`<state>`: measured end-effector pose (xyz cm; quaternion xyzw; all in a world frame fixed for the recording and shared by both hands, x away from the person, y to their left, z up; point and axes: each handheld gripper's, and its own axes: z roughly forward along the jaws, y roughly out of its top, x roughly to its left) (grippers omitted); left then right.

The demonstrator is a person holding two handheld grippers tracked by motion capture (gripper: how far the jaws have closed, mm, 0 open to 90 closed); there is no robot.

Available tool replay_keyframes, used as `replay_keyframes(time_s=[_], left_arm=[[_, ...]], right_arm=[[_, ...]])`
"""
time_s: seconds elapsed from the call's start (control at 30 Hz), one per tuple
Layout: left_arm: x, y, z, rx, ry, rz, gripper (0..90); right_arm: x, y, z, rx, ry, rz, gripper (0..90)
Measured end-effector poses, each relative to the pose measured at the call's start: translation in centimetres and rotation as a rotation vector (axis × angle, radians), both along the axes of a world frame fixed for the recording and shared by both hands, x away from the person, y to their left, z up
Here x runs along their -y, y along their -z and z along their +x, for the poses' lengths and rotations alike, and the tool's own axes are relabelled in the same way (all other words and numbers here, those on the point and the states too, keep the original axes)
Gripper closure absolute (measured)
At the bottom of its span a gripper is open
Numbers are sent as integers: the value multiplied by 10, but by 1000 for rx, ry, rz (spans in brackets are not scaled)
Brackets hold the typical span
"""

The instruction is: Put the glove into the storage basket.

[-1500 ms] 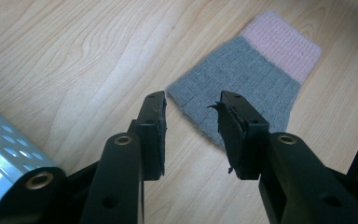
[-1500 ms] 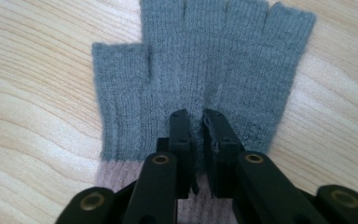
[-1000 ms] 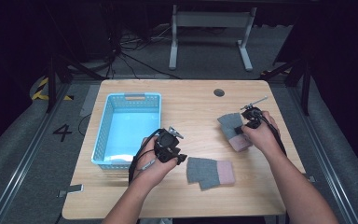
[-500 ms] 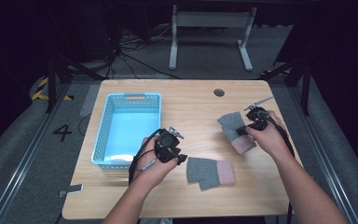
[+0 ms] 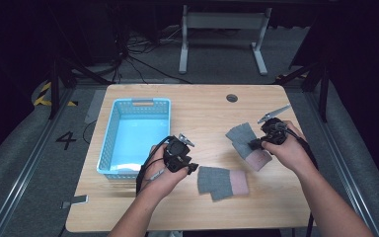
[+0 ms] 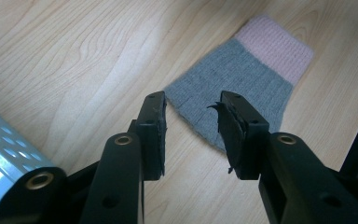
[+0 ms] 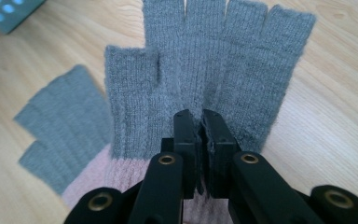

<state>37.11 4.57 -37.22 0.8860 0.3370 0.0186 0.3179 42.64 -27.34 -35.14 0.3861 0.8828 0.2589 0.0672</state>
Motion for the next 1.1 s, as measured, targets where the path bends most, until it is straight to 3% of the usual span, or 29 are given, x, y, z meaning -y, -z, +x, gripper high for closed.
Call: replay_keyframes(time_s=[0.5, 0.63, 1.1], left_arm=[[0, -3, -3, 12, 5, -9, 631], [-1, -4, -4, 12, 2, -14, 635], [-3, -1, -7, -27, 22, -40, 669]], right_arm=[[-17, -3, -25, -5, -154, 12, 859], [-21, 1, -29, -23, -198, 29, 859], [-46, 23, -40, -59, -333, -1, 858]])
